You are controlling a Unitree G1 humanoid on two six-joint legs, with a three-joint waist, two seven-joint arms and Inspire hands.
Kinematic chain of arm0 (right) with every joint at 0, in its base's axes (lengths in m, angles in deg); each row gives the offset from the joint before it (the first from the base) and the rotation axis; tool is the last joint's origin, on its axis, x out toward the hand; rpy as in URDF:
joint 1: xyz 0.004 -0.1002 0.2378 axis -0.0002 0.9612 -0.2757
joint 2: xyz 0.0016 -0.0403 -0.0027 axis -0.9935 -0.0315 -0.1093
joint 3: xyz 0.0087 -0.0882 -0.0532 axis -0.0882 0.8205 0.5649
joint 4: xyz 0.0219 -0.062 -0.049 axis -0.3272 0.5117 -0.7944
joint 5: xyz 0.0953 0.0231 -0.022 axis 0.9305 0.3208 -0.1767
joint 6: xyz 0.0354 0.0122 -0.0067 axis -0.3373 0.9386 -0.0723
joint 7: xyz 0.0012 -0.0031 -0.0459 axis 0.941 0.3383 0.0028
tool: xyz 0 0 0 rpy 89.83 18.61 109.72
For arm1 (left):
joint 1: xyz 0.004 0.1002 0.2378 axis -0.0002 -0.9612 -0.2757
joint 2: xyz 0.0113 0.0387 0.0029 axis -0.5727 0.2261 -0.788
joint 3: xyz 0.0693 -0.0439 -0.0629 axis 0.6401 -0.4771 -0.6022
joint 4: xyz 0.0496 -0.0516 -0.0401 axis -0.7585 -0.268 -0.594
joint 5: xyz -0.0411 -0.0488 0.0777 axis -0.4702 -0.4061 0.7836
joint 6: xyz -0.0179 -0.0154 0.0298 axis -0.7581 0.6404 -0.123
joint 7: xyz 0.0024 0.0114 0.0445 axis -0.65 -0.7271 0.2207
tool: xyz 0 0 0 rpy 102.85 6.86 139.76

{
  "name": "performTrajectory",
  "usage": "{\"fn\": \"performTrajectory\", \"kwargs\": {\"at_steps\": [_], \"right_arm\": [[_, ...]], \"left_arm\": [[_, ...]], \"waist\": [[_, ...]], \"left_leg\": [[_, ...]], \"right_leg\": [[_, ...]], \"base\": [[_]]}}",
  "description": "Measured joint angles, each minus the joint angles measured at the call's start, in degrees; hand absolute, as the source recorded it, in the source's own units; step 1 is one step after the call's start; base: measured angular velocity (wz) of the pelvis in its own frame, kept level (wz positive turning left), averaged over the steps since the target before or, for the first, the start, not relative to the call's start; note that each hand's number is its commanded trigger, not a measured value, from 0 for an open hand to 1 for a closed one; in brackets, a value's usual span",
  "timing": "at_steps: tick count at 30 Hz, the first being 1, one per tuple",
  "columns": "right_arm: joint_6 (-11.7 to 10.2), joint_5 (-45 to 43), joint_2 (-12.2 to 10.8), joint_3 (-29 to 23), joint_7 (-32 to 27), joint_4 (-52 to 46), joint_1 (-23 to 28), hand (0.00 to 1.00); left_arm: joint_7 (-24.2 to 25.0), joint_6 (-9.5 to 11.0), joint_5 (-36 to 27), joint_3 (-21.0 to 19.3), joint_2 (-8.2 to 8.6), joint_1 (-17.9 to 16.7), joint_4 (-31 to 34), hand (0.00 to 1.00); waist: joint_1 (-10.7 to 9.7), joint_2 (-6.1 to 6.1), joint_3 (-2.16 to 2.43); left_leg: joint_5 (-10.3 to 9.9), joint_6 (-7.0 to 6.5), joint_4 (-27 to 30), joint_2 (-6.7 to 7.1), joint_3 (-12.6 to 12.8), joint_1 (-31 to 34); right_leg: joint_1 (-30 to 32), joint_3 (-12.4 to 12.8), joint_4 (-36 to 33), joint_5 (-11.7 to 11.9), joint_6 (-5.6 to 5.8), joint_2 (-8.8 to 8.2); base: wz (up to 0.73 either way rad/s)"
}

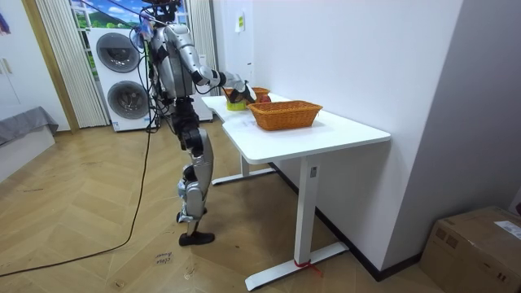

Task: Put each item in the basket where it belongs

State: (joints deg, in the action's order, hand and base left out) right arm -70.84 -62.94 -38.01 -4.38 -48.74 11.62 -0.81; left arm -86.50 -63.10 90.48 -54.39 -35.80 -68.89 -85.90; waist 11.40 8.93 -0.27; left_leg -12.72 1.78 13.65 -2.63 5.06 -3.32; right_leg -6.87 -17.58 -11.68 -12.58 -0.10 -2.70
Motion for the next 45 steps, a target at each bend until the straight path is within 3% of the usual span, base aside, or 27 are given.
{"fn": "performTrajectory", "kwargs": {"at_steps": [11,32,33,34,35,36,45], "right_arm": [[0.0,-2.2,0.3,-0.7,5.8,-0.8,-0.1,0.00],[-0.1,-2.7,0.3,-1.5,7.2,0.4,-0.2,0.00],[-0.1,-2.8,0.3,-1.5,7.2,0.4,-0.2,0.06],[-0.1,-2.8,0.3,-1.5,7.3,0.5,-0.3,0.53],[-0.2,-2.8,0.3,-1.5,7.5,0.8,-0.4,0.63],[-0.5,-2.9,0.3,-1.7,7.6,1.1,-0.5,1.00],[-0.9,-8.9,0.4,-3.1,6.3,2.3,-2.3,1.00]], "left_arm": [[-0.1,0.2,0.0,-0.5,-0.99,0.5,-0.1,0.00],[0.2,0.1,0.9,-2.8,-1.09,0.6,-0.1,0.00],[0.2,0.1,0.9,-2.8,-1.09,0.6,-0.1,0.00],[0.2,0.1,1.2,-2.8,-1.09,0.6,-0.1,0.00],[0.2,0.1,1.4,-2.9,-1.05,0.6,-0.1,0.00],[0.2,0.1,1.9,-3.0,-1.01,0.7,-0.1,0.00],[2.1,0.0,3.3,-4.0,-0.99,1.5,-0.1,0.00]], "waist": [[-0.1,-0.56,0.03],[0.1,-0.76,0.00],[0.1,-0.76,0.00],[0.1,-0.76,0.00],[0.1,-0.76,0.00],[0.1,-0.77,-0.01],[0.9,-0.72,0.02]], "left_leg": [[-0.2,-0.11,0.0,-0.07,-0.1,-0.1],[-0.2,-0.12,-0.1,-0.04,-0.3,-0.7],[-0.2,-0.12,-0.1,-0.04,-0.3,-0.7],[-0.2,-0.12,-0.1,-0.04,-0.3,-0.7],[-0.2,-0.12,-0.1,-0.04,-0.4,-0.7],[-0.2,-0.12,-0.1,-0.04,-0.4,-0.6],[-0.1,-0.12,0.0,0.01,-0.5,-0.5]], "right_leg": [[-0.2,0.1,-0.1,0.4,0.01,0.09],[-0.8,0.0,0.0,0.4,0.02,0.12],[-0.8,0.0,0.0,0.4,0.02,0.12],[-0.8,0.0,0.0,0.4,0.02,0.12],[-0.8,0.0,0.0,0.4,0.02,0.11],[-0.8,0.0,0.0,0.4,0.02,0.11],[-0.8,-0.3,0.1,0.4,0.02,0.12]], "base": [[0.00],[0.00],[0.00],[0.00],[0.00],[0.00],[0.00]]}}
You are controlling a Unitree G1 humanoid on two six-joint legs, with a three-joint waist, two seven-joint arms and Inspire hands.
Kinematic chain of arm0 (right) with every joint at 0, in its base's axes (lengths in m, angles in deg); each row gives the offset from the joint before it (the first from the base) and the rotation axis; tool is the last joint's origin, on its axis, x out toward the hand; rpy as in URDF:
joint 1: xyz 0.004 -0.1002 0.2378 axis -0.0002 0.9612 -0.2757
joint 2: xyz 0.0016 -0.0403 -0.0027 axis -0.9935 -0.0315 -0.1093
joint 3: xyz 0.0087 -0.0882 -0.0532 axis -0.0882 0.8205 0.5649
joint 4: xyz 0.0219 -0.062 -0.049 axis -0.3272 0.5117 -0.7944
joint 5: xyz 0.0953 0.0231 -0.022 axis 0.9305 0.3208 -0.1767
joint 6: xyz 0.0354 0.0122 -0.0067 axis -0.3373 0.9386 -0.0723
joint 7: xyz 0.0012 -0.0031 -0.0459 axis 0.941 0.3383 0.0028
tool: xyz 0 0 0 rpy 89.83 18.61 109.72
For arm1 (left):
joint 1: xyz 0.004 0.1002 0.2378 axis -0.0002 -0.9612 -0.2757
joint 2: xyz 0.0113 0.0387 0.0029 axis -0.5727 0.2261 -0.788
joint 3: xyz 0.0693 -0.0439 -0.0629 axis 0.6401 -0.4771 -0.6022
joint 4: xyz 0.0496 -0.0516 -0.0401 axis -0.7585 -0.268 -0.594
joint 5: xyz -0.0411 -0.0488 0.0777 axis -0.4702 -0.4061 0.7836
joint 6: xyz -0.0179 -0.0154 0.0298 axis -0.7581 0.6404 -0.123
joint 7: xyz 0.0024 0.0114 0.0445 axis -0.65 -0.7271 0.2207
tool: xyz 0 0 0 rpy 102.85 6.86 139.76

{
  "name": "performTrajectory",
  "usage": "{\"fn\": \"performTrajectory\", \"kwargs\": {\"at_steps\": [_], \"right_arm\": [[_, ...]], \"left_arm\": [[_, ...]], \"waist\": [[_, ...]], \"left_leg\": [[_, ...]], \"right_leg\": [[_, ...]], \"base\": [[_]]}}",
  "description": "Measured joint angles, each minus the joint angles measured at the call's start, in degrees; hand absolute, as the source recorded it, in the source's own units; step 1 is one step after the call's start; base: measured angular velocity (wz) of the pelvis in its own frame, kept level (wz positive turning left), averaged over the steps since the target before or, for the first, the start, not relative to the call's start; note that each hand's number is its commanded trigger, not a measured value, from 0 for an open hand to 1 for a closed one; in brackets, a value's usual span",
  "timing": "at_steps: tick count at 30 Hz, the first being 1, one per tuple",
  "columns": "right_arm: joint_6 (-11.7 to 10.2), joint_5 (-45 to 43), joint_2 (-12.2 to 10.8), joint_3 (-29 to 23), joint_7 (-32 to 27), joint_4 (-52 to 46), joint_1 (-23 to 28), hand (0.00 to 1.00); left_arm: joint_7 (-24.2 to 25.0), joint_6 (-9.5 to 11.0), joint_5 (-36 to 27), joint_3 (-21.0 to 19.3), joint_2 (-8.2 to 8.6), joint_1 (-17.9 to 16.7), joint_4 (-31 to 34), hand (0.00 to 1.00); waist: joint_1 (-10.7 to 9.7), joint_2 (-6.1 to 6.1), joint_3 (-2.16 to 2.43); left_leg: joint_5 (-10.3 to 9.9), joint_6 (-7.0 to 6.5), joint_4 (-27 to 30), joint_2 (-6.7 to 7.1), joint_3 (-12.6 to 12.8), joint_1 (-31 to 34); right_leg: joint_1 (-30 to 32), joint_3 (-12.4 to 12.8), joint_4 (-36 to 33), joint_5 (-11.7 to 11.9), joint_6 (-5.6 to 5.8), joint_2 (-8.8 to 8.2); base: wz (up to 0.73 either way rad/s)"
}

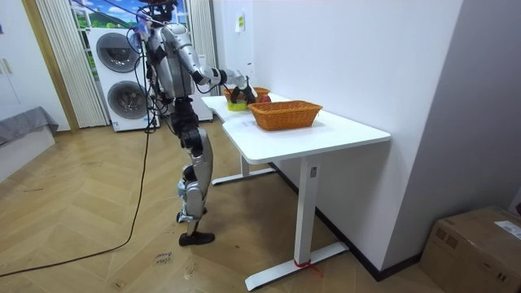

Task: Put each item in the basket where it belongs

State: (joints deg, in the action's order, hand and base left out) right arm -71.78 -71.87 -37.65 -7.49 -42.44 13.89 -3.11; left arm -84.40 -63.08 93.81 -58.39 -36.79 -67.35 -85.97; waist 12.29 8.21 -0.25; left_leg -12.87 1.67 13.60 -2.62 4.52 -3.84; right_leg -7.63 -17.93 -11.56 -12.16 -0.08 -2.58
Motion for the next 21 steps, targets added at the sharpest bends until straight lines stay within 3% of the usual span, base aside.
{"fn": "performTrajectory", "kwargs": {"at_steps": [5,21], "right_arm": [[0.0,-1.0,0.0,-0.5,-0.8,1.5,-0.1,1.00],[1.0,-0.7,-0.2,-0.8,-0.7,2.1,0.7,1.00]], "left_arm": [[0.0,0.1,0.0,0.0,-0.02,0.4,0.0,0.00],[0.0,-0.1,1.2,-1.0,0.14,0.9,-0.1,0.00]], "waist": [[0.8,0.08,0.05],[0.9,0.36,0.24]], "left_leg": [[0.0,0.00,0.0,0.02,0.0,-0.3],[0.0,-0.05,-0.2,0.02,0.0,-0.7]], "right_leg": [[0.0,0.0,0.0,0.0,0.00,-0.01],[-0.4,-0.1,-0.1,0.0,0.00,-0.07]], "base": [[0.00],[0.00]]}}
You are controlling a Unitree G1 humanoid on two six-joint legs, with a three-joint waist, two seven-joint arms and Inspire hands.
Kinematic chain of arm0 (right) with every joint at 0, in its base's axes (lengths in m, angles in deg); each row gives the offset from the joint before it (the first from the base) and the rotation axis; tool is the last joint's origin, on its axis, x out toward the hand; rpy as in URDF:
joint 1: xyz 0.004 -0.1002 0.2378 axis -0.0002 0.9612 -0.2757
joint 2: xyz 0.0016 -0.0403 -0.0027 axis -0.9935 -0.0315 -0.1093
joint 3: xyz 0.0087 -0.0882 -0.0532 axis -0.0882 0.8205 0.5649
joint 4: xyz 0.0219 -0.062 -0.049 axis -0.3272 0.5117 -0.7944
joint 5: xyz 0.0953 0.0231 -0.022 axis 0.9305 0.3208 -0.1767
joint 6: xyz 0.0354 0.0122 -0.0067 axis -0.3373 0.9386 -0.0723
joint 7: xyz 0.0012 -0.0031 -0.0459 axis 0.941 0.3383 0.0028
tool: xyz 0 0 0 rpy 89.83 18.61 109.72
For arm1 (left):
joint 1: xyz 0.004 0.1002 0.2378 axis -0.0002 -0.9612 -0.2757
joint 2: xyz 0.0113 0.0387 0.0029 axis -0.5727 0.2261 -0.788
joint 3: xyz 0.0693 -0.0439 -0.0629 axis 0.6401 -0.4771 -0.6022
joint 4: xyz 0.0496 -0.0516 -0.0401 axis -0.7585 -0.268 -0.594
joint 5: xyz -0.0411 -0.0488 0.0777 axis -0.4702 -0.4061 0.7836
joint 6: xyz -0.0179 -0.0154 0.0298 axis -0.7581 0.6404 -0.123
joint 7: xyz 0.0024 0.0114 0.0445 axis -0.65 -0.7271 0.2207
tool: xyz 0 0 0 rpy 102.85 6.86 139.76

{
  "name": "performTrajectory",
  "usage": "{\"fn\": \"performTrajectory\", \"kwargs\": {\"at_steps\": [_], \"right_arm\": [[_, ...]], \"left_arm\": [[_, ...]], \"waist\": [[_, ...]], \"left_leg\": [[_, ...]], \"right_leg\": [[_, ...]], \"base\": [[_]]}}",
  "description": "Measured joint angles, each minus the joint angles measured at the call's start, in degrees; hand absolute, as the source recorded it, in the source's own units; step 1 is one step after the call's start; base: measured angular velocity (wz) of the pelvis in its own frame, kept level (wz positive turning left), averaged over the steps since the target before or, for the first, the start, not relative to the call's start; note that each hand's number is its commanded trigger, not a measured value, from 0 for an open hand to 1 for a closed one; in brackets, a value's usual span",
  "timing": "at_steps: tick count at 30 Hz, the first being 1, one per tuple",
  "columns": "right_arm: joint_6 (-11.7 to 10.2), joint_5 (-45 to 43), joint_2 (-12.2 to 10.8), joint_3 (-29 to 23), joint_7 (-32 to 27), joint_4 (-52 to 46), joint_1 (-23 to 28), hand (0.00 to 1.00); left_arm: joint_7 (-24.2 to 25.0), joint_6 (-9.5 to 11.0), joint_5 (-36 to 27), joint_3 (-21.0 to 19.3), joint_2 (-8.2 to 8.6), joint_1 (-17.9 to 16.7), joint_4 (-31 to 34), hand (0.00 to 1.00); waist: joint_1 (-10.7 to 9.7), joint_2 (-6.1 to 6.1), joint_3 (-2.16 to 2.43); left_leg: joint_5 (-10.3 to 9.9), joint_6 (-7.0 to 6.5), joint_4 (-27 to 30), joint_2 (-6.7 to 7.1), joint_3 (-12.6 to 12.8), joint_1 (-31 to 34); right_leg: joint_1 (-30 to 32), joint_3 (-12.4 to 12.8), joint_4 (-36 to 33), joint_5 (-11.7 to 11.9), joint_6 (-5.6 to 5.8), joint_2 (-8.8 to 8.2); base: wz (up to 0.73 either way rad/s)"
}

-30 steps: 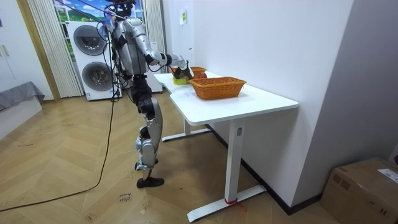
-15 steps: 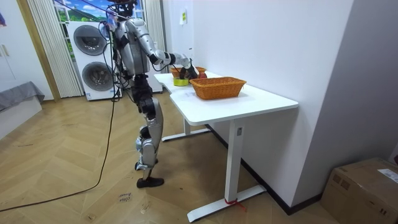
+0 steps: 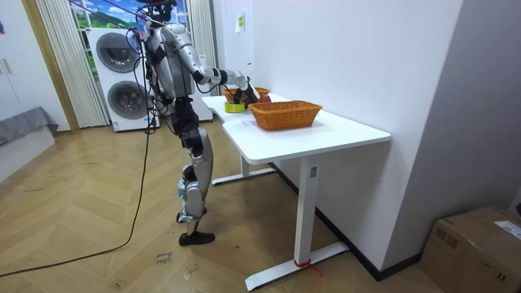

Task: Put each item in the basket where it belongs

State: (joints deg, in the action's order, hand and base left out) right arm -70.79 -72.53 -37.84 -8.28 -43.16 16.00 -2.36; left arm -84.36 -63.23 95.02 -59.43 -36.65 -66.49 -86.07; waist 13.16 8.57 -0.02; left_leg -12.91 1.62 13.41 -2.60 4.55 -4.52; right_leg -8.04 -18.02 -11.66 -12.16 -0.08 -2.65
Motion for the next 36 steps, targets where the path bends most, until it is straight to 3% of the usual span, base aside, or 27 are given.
{"fn": "performTrajectory", "kwargs": {"at_steps": [19,25,31,34,36], "right_arm": [[-0.1,0.3,-0.1,-0.5,-0.2,-1.2,0.5,1.00],[0.0,1.8,0.2,-1.2,-2.5,-4.6,3.9,1.00],[0.0,2.2,1.4,-4.4,-3.2,-11.8,9.8,1.00],[-0.3,2.4,2.0,-8.4,-5.1,-14.3,10.9,1.00],[-1.3,2.4,2.8,-12.6,-7.0,-16.4,11.3,1.00]], "left_arm": [[-1.8,0.1,-0.3,0.1,-0.10,0.0,0.0,0.00],[-2.8,0.9,-0.3,-0.1,-0.20,-0.1,-0.1,0.00],[-5.2,2.9,-1.4,-0.2,0.09,-2.7,0.0,0.00],[-5.3,4.2,-1.4,-0.6,0.31,-3.8,-0.1,0.00],[-5.9,5.3,-1.3,-2.6,1.16,-4.4,-0.5,0.00]], "waist": [[-0.4,0.10,0.04],[-0.5,0.37,0.25],[-4.3,-0.42,-0.03],[-6.0,-1.43,-0.45],[-6.7,-1.99,-0.39]], "left_leg": [[0.0,-0.01,0.0,0.00,0.1,0.0],[0.0,-0.09,0.4,-0.02,0.5,0.4],[0.0,-0.12,0.4,0.06,0.8,0.8],[0.0,-0.13,0.1,0.00,1.7,0.2],[0.0,-0.14,-0.2,-0.05,2.4,0.0]], "right_leg": [[0.0,0.5,0.0,0.0,0.00,0.06],[0.5,0.7,-0.1,0.0,0.07,0.02],[0.9,1.3,-0.1,0.1,0.13,-0.06],[0.8,2.4,-0.3,0.1,0.13,-0.04],[1.3,2.7,-0.9,0.1,0.17,-0.09]], "base": [[0.00],[-0.02],[-0.03],[-0.17],[-0.16]]}}
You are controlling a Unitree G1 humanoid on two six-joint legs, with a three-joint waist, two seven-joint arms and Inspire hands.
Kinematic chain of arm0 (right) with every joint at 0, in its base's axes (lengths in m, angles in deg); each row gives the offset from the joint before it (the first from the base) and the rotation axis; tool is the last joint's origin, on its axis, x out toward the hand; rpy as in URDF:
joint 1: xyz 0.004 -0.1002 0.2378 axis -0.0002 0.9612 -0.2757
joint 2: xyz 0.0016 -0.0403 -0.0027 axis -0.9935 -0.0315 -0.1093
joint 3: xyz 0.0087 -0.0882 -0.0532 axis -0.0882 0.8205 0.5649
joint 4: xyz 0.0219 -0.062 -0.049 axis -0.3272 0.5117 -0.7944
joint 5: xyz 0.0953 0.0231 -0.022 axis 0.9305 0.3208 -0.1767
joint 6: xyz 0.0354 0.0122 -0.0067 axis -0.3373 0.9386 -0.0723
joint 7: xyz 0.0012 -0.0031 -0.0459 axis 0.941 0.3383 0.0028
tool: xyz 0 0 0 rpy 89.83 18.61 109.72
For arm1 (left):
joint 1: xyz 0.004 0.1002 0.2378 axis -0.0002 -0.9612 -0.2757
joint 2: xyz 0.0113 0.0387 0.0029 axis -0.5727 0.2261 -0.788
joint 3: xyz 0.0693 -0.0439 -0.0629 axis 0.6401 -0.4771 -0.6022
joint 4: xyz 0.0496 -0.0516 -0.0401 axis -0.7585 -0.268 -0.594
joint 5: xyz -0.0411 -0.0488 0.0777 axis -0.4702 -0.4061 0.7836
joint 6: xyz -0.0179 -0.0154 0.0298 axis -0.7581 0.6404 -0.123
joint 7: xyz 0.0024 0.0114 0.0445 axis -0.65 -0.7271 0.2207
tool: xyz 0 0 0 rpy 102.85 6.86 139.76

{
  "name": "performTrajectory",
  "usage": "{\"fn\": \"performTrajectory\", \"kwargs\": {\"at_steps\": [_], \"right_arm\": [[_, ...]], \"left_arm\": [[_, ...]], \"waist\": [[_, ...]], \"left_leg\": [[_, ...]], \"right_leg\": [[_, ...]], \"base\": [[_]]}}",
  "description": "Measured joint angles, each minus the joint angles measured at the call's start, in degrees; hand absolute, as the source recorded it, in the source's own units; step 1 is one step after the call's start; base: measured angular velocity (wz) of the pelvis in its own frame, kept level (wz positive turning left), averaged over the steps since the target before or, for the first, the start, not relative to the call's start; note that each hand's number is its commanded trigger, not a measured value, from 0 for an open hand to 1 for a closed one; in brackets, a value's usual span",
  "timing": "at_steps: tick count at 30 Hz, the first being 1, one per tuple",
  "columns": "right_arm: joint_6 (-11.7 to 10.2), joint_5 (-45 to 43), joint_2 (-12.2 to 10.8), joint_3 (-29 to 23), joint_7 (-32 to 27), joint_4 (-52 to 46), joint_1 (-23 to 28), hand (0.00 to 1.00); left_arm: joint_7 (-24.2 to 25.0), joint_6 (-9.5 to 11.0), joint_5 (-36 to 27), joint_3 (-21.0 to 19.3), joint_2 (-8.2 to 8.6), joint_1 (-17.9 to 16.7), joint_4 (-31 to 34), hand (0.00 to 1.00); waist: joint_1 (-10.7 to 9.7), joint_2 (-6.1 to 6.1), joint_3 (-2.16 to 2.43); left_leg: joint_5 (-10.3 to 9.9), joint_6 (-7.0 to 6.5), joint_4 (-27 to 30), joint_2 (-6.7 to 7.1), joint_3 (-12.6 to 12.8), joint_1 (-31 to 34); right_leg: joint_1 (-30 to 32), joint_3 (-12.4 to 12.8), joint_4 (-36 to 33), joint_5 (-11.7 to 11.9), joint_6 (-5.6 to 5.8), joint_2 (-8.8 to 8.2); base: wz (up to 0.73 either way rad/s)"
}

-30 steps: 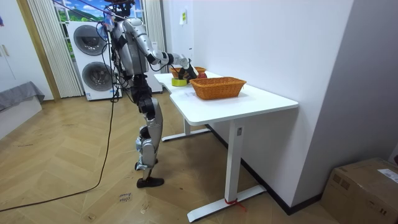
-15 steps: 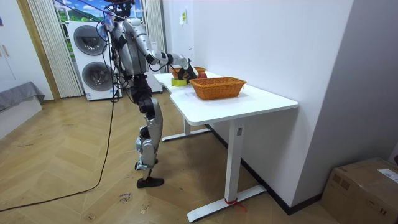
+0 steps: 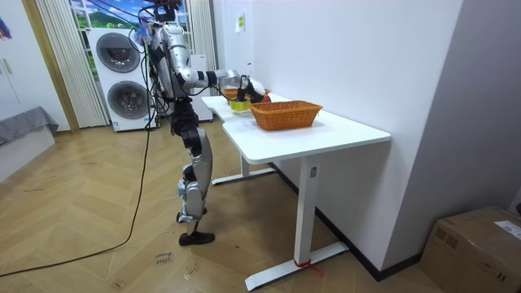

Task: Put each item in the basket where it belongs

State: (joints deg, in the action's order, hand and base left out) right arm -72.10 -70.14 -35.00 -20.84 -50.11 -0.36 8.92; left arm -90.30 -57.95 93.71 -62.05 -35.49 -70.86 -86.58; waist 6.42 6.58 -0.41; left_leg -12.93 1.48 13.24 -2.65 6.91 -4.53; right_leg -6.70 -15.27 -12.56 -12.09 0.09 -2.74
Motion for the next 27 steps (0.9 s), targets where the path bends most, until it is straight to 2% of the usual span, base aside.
{"fn": "performTrajectory", "kwargs": {"at_steps": [2,4,6,8,13,19,27], "right_arm": [[-0.7,0.5,0.2,-2.9,-2.1,-1.1,0.0,1.00],[-1.3,2.5,0.2,-5.7,-4.6,-2.0,0.0,1.00],[-3.1,4.6,0.2,-8.1,-8.8,-2.7,-0.2,1.00],[-4.0,4.5,0.2,-9.5,-11.1,-2.7,-0.2,1.00],[-4.5,4.6,0.2,-12.5,-15.0,-2.7,-0.2,1.00],[-4.5,4.5,1.2,-13.9,-17.0,-2.7,-0.2,1.00],[-5.0,6.7,1.4,-15.8,-21.6,0.6,-0.2,1.00]], "left_arm": [[-0.8,0.4,-0.1,-0.2,0.24,-0.6,0.0,0.00],[-1.6,1.2,-0.2,-0.2,0.37,-0.6,-0.1,0.00],[-2.3,1.8,0.0,-0.3,0.46,-1.3,-0.5,0.00],[-2.8,2.3,0.0,-1.2,0.85,-1.6,-0.7,0.00],[-3.0,2.7,-0.1,-2.4,0.85,-2.0,-1.7,0.00],[-3.1,2.7,-0.1,-2.4,0.94,-5.0,-2.4,0.00],[-2.8,2.6,-0.4,-3.8,1.04,-5.5,-2.5,0.00]], "waist": [[-0.4,-0.12,0.27],[-1.3,-0.05,0.33],[-1.8,-0.15,0.26],[-2.0,-0.15,0.25],[-2.2,-0.16,0.26],[-3.9,0.07,0.53],[-6.1,-0.11,0.25]], "left_leg": [[0.0,0.00,-0.1,-0.10,0.7,-0.2],[0.0,0.00,-0.2,-0.10,0.8,-0.3],[0.0,-0.01,-0.2,-0.10,0.9,-0.7],[0.0,-0.01,-0.2,-0.10,0.9,-1.2],[0.0,-0.01,-1.3,-0.15,1.1,-1.6],[0.1,-0.07,-1.5,-0.07,1.7,-2.2],[0.1,-0.10,-1.4,-0.08,1.8,-2.1]], "right_leg": [[0.2,0.6,-0.1,0.0,0.00,0.04],[0.2,1.0,-0.1,0.0,0.00,0.03],[0.0,1.0,0.0,0.0,0.00,0.07],[-0.2,1.1,0.0,0.0,0.00,0.10],[-0.2,1.4,-0.1,0.0,0.00,0.16],[-0.5,1.9,-0.1,0.0,0.01,0.14],[-0.4,1.8,0.0,0.0,0.04,0.11]], "base": [[-0.19],[-0.05],[-0.02],[-0.02],[-0.03],[-0.05],[0.00]]}}
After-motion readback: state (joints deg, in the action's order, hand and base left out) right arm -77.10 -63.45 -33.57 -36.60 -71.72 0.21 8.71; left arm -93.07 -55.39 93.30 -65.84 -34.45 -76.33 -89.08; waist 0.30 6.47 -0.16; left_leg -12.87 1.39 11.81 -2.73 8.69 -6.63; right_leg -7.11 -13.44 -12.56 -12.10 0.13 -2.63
